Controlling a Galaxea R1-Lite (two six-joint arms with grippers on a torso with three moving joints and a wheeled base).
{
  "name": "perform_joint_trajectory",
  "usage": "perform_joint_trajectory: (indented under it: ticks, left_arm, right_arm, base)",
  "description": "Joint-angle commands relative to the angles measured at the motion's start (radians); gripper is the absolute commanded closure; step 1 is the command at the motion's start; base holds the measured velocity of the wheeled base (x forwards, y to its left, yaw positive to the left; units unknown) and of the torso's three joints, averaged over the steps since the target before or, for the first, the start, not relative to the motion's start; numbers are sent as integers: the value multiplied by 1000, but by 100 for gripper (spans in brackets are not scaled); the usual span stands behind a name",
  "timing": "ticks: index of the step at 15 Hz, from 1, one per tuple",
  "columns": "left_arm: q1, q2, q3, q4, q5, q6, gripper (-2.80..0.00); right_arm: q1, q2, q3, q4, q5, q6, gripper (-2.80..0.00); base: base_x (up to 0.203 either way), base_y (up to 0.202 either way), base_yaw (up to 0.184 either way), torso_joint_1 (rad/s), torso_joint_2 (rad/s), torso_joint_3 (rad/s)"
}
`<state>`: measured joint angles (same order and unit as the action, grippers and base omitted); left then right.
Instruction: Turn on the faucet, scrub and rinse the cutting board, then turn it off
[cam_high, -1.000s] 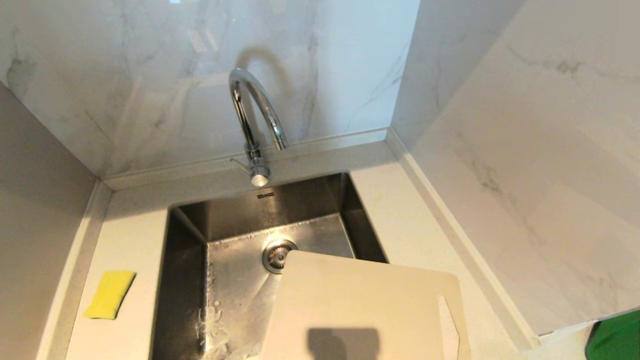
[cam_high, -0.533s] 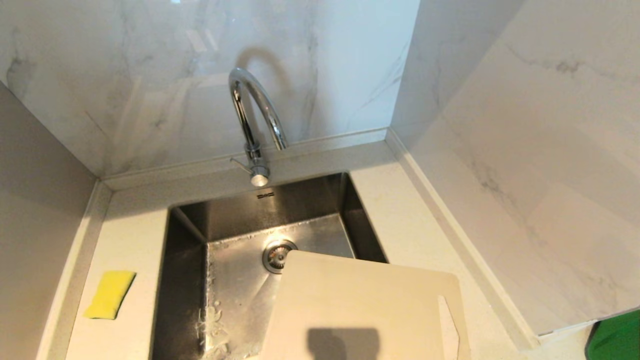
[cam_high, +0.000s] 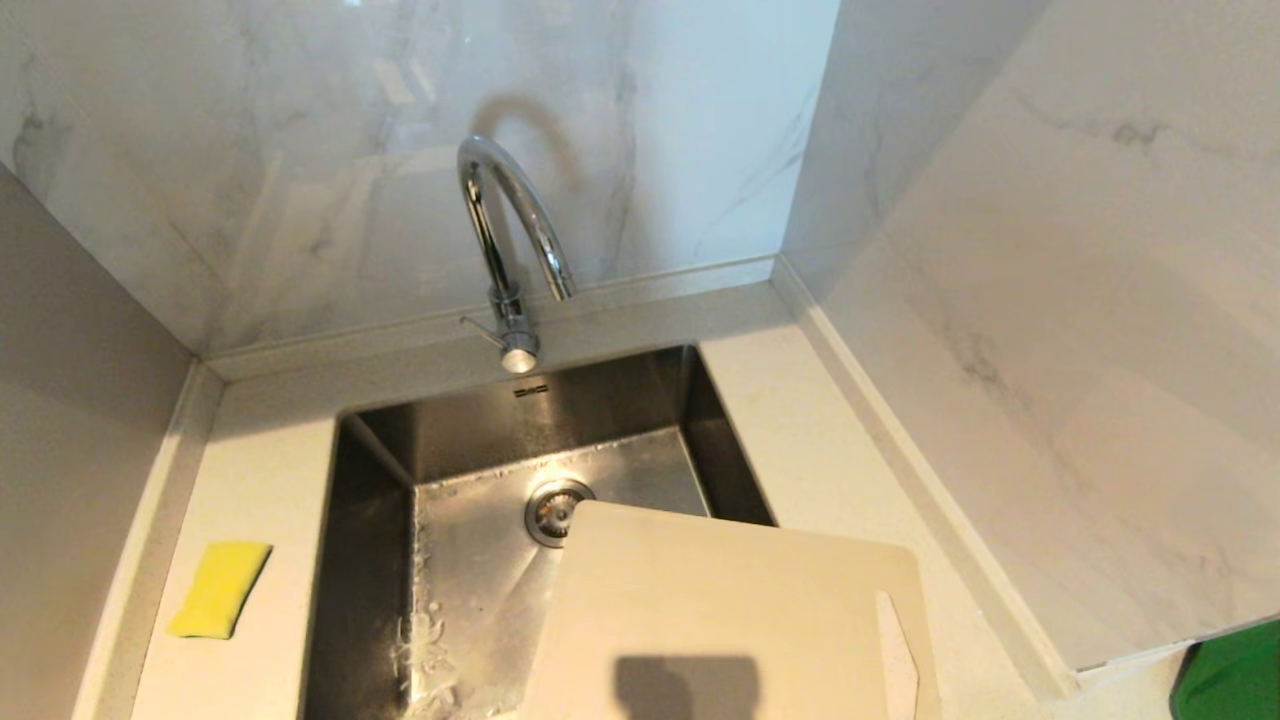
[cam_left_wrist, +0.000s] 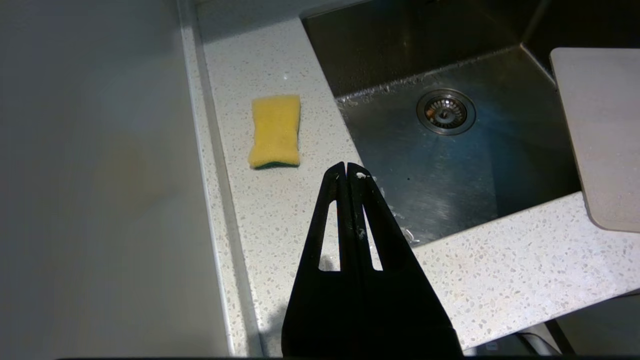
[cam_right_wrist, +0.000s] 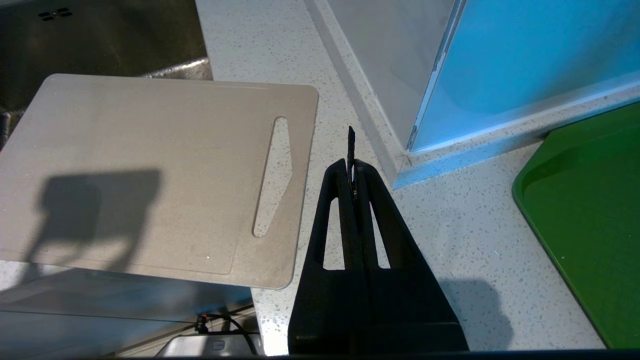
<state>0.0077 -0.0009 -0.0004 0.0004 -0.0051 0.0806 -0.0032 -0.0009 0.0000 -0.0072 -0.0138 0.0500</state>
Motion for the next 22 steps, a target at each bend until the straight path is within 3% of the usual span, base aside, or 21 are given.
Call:
perform_joint_trajectory:
  ticks: [1, 9, 22]
  left_arm:
    - [0, 1, 0, 0, 2, -8, 0]
    - [0, 1, 0, -7, 4, -74, 0]
    - [0, 1, 0, -7, 4, -75, 0]
  right_arm:
    - [0, -1, 1, 0, 0, 1, 0]
    - [0, -1, 2, 0, 0, 1, 0]
    - [0, -1, 2, 0, 0, 1, 0]
  base:
    - [0, 0, 0, 0, 0, 0]
    - [0, 0, 0, 0, 0, 0]
    - [0, 0, 0, 0, 0, 0]
